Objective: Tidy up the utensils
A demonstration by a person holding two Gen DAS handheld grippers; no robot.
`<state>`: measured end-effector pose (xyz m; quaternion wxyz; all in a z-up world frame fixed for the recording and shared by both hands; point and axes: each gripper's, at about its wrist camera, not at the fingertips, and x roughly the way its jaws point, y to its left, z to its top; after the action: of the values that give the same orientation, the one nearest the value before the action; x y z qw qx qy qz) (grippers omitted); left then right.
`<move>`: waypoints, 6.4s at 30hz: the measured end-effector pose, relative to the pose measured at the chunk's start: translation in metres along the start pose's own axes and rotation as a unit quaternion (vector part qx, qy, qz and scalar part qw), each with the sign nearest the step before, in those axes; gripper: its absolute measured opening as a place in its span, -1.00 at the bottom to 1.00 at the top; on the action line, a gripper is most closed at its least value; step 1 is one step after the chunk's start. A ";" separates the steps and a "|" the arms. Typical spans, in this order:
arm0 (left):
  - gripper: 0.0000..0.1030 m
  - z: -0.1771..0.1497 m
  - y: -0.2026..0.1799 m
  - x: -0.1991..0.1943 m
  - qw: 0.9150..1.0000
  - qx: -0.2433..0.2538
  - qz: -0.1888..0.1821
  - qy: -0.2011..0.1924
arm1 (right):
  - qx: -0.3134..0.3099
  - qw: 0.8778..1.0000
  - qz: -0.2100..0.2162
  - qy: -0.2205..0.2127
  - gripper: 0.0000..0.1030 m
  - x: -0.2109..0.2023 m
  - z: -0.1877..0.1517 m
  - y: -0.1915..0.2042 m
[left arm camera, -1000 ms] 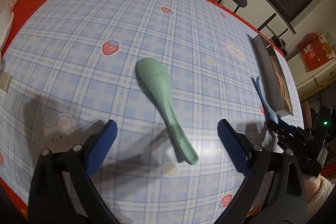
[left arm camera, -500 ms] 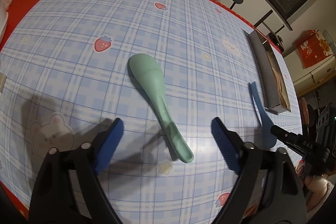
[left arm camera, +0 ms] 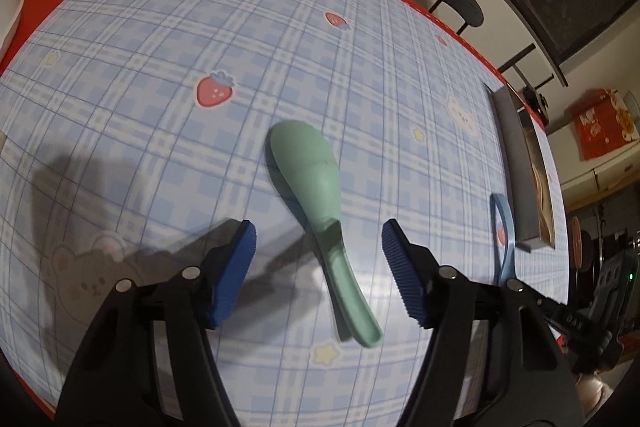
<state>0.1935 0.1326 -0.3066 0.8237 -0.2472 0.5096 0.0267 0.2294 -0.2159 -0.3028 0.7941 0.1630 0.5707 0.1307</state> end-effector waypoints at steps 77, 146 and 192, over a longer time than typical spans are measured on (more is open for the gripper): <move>-0.70 -0.028 -0.062 0.025 0.994 0.088 -0.023 0.055 | -0.118 0.993 0.012 0.007 -0.79 0.029 0.014 0.034; -0.77 0.020 -0.260 0.085 0.965 0.145 -0.191 0.105 | -0.072 0.992 0.012 -0.104 -0.79 -0.034 0.117 -0.076; 0.88 0.040 -0.199 -0.093 0.967 0.225 -0.108 -0.044 | -0.097 0.968 -0.111 -0.203 0.88 -0.191 0.069 0.009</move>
<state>0.2404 -0.0048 -0.1371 0.8776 -0.1078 0.4362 -0.1669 0.2342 -0.2903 -0.1134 0.9150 0.0441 0.3965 0.0602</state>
